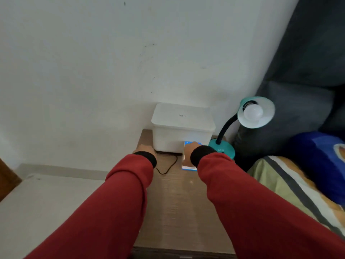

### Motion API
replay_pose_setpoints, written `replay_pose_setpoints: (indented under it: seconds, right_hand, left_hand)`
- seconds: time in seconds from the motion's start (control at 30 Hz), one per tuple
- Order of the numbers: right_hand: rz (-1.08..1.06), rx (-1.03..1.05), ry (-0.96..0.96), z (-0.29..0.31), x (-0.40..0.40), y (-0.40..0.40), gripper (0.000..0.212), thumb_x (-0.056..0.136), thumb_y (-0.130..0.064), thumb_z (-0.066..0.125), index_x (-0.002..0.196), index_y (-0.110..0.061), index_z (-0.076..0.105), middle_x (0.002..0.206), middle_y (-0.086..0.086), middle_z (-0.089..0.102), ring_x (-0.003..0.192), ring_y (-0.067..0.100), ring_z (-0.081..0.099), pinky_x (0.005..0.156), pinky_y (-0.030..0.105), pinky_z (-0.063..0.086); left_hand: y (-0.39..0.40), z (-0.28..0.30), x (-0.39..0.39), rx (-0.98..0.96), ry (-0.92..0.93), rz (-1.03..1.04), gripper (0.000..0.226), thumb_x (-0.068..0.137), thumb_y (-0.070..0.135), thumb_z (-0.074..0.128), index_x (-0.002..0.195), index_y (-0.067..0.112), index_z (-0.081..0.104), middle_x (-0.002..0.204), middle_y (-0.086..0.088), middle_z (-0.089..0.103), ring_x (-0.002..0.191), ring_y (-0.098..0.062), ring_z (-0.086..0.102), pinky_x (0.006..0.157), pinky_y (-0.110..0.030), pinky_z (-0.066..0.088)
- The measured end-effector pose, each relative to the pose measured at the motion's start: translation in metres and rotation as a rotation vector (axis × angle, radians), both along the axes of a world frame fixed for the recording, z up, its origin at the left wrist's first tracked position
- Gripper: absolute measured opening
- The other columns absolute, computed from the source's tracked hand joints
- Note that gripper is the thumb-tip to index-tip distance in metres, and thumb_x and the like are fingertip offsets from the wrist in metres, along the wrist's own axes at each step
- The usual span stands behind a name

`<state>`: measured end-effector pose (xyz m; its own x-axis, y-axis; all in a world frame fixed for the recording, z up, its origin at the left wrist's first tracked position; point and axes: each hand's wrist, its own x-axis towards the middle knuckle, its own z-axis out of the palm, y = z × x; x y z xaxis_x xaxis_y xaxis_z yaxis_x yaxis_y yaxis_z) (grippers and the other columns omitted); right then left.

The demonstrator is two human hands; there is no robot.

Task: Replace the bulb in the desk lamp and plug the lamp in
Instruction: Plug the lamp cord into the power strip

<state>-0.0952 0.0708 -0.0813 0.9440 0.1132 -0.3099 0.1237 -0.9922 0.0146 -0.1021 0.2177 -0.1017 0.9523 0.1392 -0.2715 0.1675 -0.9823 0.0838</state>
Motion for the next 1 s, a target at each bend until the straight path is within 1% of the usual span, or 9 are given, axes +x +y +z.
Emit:
replay_pose_setpoints:
  seconds: [0.13, 0.23, 0.33, 0.43, 0.5, 0.6, 0.77, 0.87, 1.0]
  right_hand:
    - [-0.062, -0.025, -0.004, 0.01, 0.01, -0.043, 0.039, 0.091, -0.024, 0.055, 0.124, -0.003, 0.053, 0.128, 0.015, 0.058, 0.115, 0.031, 0.058, 0.09, 0.035, 0.048]
    - [-0.112, -0.017, -0.021, 0.013, 0.02, -0.079, 0.037, 0.093, -0.018, 0.051, 0.126, -0.001, 0.053, 0.13, 0.017, 0.057, 0.118, 0.032, 0.057, 0.094, 0.036, 0.048]
    - [-0.179, 0.043, -0.034, 0.016, 0.025, -0.115, 0.042, 0.097, -0.017, 0.044, 0.135, -0.002, 0.045, 0.139, 0.017, 0.05, 0.125, 0.032, 0.052, 0.099, 0.036, 0.045]
    - [-0.228, 0.048, -0.029, 0.009, 0.032, -0.147, 0.047, 0.094, -0.022, 0.05, 0.135, -0.001, 0.044, 0.137, 0.018, 0.051, 0.122, 0.032, 0.054, 0.095, 0.035, 0.047]
    - [-0.268, 0.05, -0.02, -0.005, 0.043, -0.166, 0.047, 0.09, -0.026, 0.056, 0.129, -0.002, 0.049, 0.132, 0.017, 0.055, 0.116, 0.031, 0.058, 0.091, 0.036, 0.049]
    - [-0.303, 0.119, -0.009, -0.032, 0.057, -0.187, 0.041, 0.089, -0.025, 0.057, 0.123, -0.002, 0.056, 0.127, 0.016, 0.059, 0.114, 0.031, 0.059, 0.09, 0.035, 0.05]
    - [-0.36, 0.323, -0.067, -0.081, 0.068, -0.204, 0.038, 0.089, -0.022, 0.055, 0.126, -0.012, 0.06, 0.132, 0.012, 0.058, 0.122, 0.027, 0.054, 0.104, 0.035, 0.044]
    - [-0.398, 0.492, -0.169, -0.109, 0.067, -0.204, 0.039, 0.088, -0.017, 0.058, 0.127, -0.017, 0.059, 0.134, 0.007, 0.057, 0.123, 0.023, 0.053, 0.107, 0.029, 0.04]
    - [-0.369, 0.564, -0.331, -0.144, 0.069, -0.203, 0.042, 0.087, -0.017, 0.06, 0.129, -0.018, 0.058, 0.131, 0.001, 0.059, 0.123, 0.018, 0.045, 0.105, 0.017, 0.031]
  left_hand:
    - [-0.046, 0.016, 0.02, -0.016, -0.007, -0.086, 0.032, 0.094, 0.021, 0.054, 0.12, 0.004, 0.06, 0.126, -0.012, 0.061, 0.116, -0.025, 0.059, 0.091, -0.028, 0.049]
    - [-0.085, 0.023, 0.037, -0.044, -0.007, -0.121, 0.032, 0.091, 0.02, 0.058, 0.118, 0.004, 0.061, 0.122, -0.012, 0.064, 0.112, -0.027, 0.062, 0.088, -0.029, 0.049]
    - [-0.124, 0.024, 0.053, -0.056, -0.031, -0.17, 0.032, 0.092, 0.017, 0.054, 0.121, 0.004, 0.06, 0.126, -0.013, 0.062, 0.116, -0.028, 0.06, 0.091, -0.031, 0.049]
    - [-0.159, 0.019, 0.068, -0.07, -0.055, -0.222, 0.034, 0.093, 0.017, 0.052, 0.123, 0.004, 0.058, 0.13, -0.014, 0.059, 0.119, -0.028, 0.057, 0.095, -0.032, 0.047]
    - [-0.179, 0.011, 0.078, -0.095, -0.068, -0.237, 0.034, 0.093, 0.017, 0.051, 0.123, 0.002, 0.058, 0.13, -0.015, 0.057, 0.119, -0.029, 0.057, 0.095, -0.032, 0.048]
    - [-0.204, -0.008, 0.088, -0.139, -0.063, -0.267, 0.034, 0.093, 0.017, 0.052, 0.124, 0.003, 0.056, 0.129, -0.015, 0.057, 0.118, -0.029, 0.057, 0.095, -0.033, 0.048]
    - [-0.228, -0.052, 0.096, -0.225, -0.052, -0.259, 0.035, 0.093, 0.017, 0.052, 0.127, 0.007, 0.055, 0.129, -0.013, 0.056, 0.116, -0.028, 0.058, 0.095, -0.032, 0.048]
    - [-0.234, -0.077, 0.097, -0.313, -0.111, -0.274, 0.035, 0.093, 0.016, 0.054, 0.128, 0.01, 0.057, 0.132, -0.011, 0.053, 0.12, -0.025, 0.055, 0.1, -0.03, 0.044]
    - [-0.235, -0.107, 0.098, -0.392, -0.198, -0.3, 0.033, 0.094, 0.013, 0.053, 0.126, 0.011, 0.06, 0.132, -0.006, 0.056, 0.121, -0.018, 0.052, 0.102, -0.02, 0.038]
